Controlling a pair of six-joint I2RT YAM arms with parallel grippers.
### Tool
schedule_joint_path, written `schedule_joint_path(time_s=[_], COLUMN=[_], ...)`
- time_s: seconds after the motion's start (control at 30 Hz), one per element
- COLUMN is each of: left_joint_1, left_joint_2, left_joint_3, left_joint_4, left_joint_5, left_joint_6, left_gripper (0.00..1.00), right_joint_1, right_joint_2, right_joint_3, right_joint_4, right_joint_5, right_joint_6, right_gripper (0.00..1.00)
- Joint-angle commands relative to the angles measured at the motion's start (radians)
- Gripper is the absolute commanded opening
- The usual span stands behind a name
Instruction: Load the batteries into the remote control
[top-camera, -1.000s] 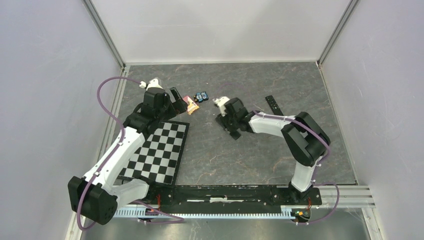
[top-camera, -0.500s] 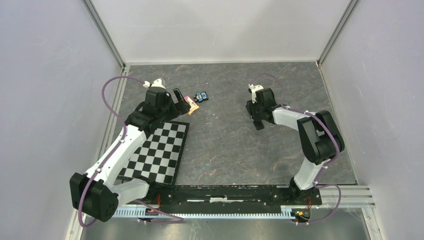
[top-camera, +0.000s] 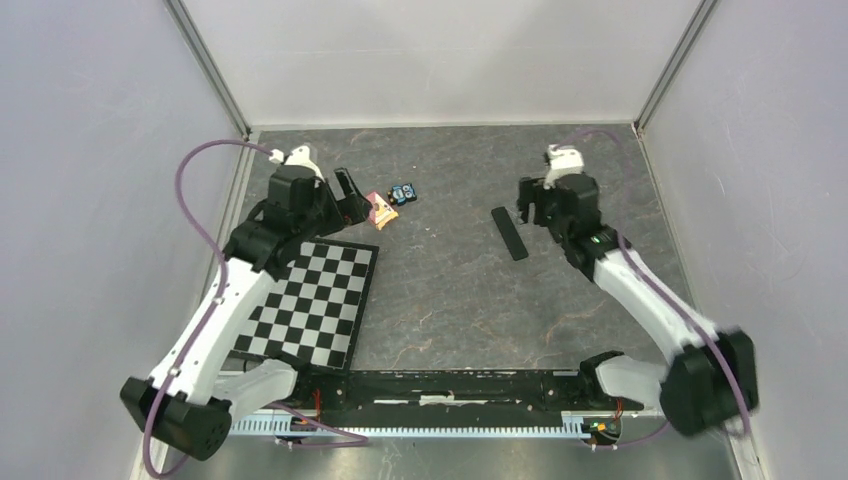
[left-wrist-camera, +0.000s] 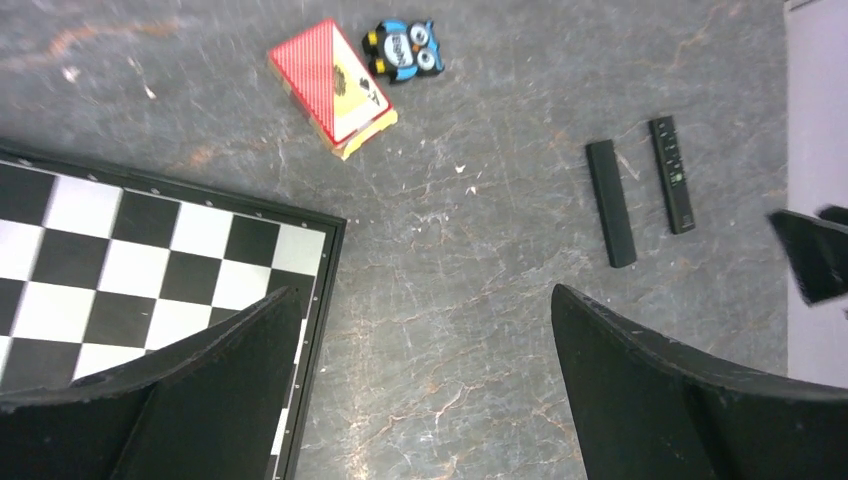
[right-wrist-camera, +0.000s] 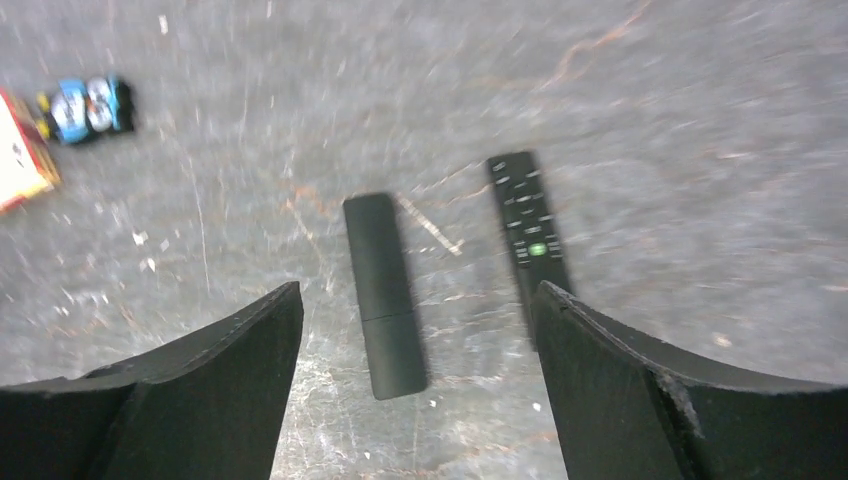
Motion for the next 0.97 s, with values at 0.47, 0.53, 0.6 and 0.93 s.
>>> schedule_joint_path(time_s=[0.47,0.53,0.6,0.93], left_joint_1=[0.002,0.002,0.002,0.002], left_joint_2=[-0.403,-0.453,-0.491,-0.585], left_joint_3=[0.21,0.219,0.23,0.248], left_joint_4=[-0.218,-0.219,-0.226,-0.275], left_joint_5=[-0.155,-0.161,-0.164,-0.168], left_joint_6=[0.219,0.234,0.243,0.233], left_gripper=[1.0,1.0,1.0,1.0], right_joint_1=[-0.007,-0.007,-0.007,-0.007], right_joint_2=[-0.857,-0.896,-0.931,-1.03], right_joint_3=[0.12,0.139,0.15,0.126], right_joint_4=[-0.325,-0.322,-0.317,-0.324], right_joint_5=[0.601,0.611,0.619,0.602], right_joint_6=[-0.019,-0.021,-0.021,0.018], right_gripper=[0.98,0.98,0.98,0.98])
